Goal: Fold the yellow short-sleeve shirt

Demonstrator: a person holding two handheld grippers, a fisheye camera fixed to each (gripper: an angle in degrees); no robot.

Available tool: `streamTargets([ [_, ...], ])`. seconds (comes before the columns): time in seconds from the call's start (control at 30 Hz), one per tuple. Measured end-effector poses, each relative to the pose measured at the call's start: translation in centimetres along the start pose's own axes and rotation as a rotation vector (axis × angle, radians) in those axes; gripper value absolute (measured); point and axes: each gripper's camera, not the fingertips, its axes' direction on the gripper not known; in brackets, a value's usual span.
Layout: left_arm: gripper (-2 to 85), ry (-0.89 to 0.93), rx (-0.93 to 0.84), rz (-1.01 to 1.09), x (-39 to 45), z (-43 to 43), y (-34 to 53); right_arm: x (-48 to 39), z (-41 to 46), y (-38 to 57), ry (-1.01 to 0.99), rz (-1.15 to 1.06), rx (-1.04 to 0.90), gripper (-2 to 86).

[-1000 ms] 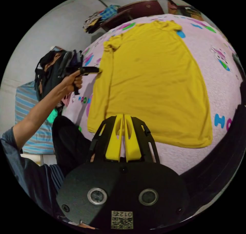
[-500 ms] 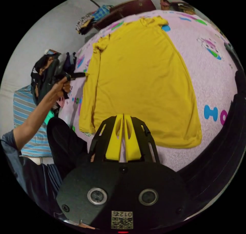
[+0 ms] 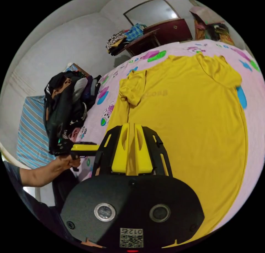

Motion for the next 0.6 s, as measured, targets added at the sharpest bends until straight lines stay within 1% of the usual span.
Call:
streamTargets([
  [0.07,0.1,0.008,0.003,-0.002,-0.2,0.0,0.2,-1.4,2.3,-3.2,0.08,-0.093,-0.032,4.2],
  [0.1,0.1,0.008,0.006,0.002,-0.3,0.1,0.3,-1.8,2.9,-3.9,0.108,-0.12,-0.043,4.7],
  [0.17,0.1,0.009,0.013,0.005,-0.4,0.1,0.6,-3.3,5.0,-6.1,0.225,-0.233,-0.077,5.5],
  [0.2,0.1,0.011,0.016,0.004,-0.5,0.1,0.7,-3.6,5.4,-6.5,0.245,-0.259,-0.081,5.6],
  [0.27,0.0,0.02,0.019,0.001,-0.7,0.2,0.9,-4.4,7.4,-7.9,0.307,-0.347,-0.132,4.7],
  [0.33,0.0,0.035,0.022,-0.005,-1.0,0.2,1.0,-4.5,8.3,-8.6,0.34,-0.38,-0.163,0.5],
  [0.4,-0.1,0.052,0.028,-0.008,-1.4,0.3,1.3,-4.2,7.9,-9.4,0.361,-0.355,-0.112,-0.4],
  [0.47,-0.1,0.059,0.03,-0.008,-1.5,0.4,1.4,-2.7,6.5,-10.5,0.351,-0.264,-0.025,-0.8],
  [0.5,-0.1,0.062,0.032,-0.008,-1.6,0.4,1.5,-2.3,6.3,-10.7,0.342,-0.247,-0.022,-0.8],
  [0.6,-0.1,0.076,0.033,-0.015,-1.9,0.6,1.6,-0.6,7.4,-11.7,0.332,-0.209,-0.119,-0.8],
])
